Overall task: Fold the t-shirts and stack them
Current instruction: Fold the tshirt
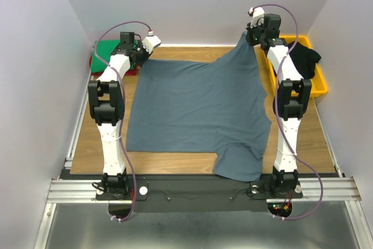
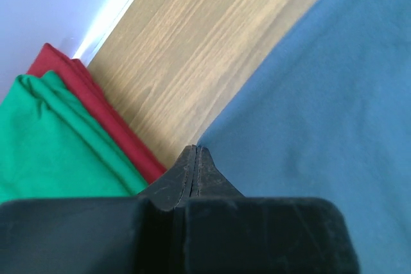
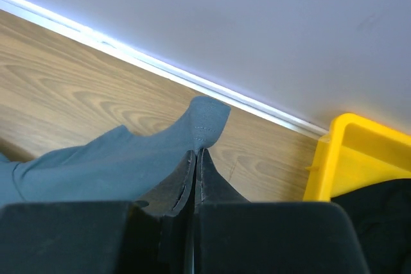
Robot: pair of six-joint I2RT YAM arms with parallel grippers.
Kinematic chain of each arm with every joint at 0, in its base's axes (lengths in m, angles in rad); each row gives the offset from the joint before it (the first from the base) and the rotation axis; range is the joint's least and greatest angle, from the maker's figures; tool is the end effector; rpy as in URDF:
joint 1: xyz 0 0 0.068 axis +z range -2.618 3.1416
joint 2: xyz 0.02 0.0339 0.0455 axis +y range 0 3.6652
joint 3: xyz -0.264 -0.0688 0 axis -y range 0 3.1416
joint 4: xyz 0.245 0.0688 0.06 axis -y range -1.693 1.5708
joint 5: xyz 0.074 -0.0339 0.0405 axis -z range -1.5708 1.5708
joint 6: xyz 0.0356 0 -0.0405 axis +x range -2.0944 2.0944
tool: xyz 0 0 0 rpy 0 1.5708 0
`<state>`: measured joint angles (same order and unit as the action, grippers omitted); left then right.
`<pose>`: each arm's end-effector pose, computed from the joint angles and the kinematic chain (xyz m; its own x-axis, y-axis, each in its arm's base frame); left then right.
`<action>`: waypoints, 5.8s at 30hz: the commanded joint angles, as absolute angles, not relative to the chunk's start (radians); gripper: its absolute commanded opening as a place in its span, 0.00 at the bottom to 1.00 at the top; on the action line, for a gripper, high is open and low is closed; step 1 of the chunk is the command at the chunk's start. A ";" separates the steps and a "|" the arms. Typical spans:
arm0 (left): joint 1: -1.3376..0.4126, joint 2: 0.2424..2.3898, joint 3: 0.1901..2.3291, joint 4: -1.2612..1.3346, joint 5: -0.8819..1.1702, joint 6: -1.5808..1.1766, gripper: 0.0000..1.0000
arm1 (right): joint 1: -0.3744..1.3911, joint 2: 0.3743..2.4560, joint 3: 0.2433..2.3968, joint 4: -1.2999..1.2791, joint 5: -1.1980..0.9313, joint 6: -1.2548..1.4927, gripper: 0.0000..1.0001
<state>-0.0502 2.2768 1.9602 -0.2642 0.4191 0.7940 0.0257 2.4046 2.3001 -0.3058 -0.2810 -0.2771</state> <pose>0.5304 -0.0412 0.2367 -0.1091 0.6577 -0.7453 0.6611 0.6079 0.4397 0.5642 0.0244 0.2819 -0.3072 -0.2708 -0.9123 -0.3774 0.9147 -0.1445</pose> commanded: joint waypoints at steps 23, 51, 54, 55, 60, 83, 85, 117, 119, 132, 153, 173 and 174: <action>0.032 1.822 1.436 -0.107 0.557 1.058 0.00 | 0.015 1.879 1.801 -0.252 -0.388 -0.351 0.01; 0.023 1.709 1.140 -0.150 0.471 1.163 0.00 | 0.015 1.644 1.381 -0.362 -0.477 -0.479 0.01; 0.003 1.723 1.121 -0.149 0.446 1.157 0.00 | 0.015 1.654 1.356 -0.373 -0.483 -0.486 0.01; 0.005 1.729 1.117 -0.147 0.424 1.148 0.00 | 0.017 1.657 1.341 -0.377 -0.491 -0.491 0.00; -0.026 1.792 1.123 -0.146 0.384 1.109 0.00 | 0.017 1.670 1.281 -0.409 -0.511 -0.546 0.01; -0.023 1.652 1.144 -0.331 0.535 1.105 0.55 | 0.006 1.822 1.451 -0.917 -0.520 -0.793 0.52; -0.031 1.651 1.175 -0.334 0.596 1.059 0.57 | 0.005 1.894 1.534 -0.914 -0.540 -0.707 0.52; -0.133 1.848 1.327 -0.140 0.700 0.609 0.64 | 0.112 2.295 1.931 -0.784 -0.638 -0.469 0.54; -0.132 1.850 1.327 -0.141 0.699 0.614 0.64 | 0.115 2.296 1.925 -0.784 -0.647 -0.474 0.54; -0.118 1.864 1.348 -0.161 0.692 0.635 0.64 | 0.127 2.155 1.809 -0.802 -0.738 -0.495 0.00; -0.117 1.850 1.313 -0.155 0.669 0.644 0.63 | 0.268 1.919 1.427 -0.853 -0.767 -0.522 0.00; -0.117 1.836 1.298 -0.167 0.677 0.655 0.64 | 0.070 1.877 1.549 -0.876 -0.585 -0.462 0.43; -0.117 1.838 1.296 -0.161 0.675 0.647 0.64 | 0.048 1.897 1.574 -0.871 -0.578 -0.454 0.42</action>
<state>-0.1207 1.8763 1.3075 -0.1654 0.6540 0.6464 0.1585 1.8751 1.4712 -0.8852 -0.6518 -0.4824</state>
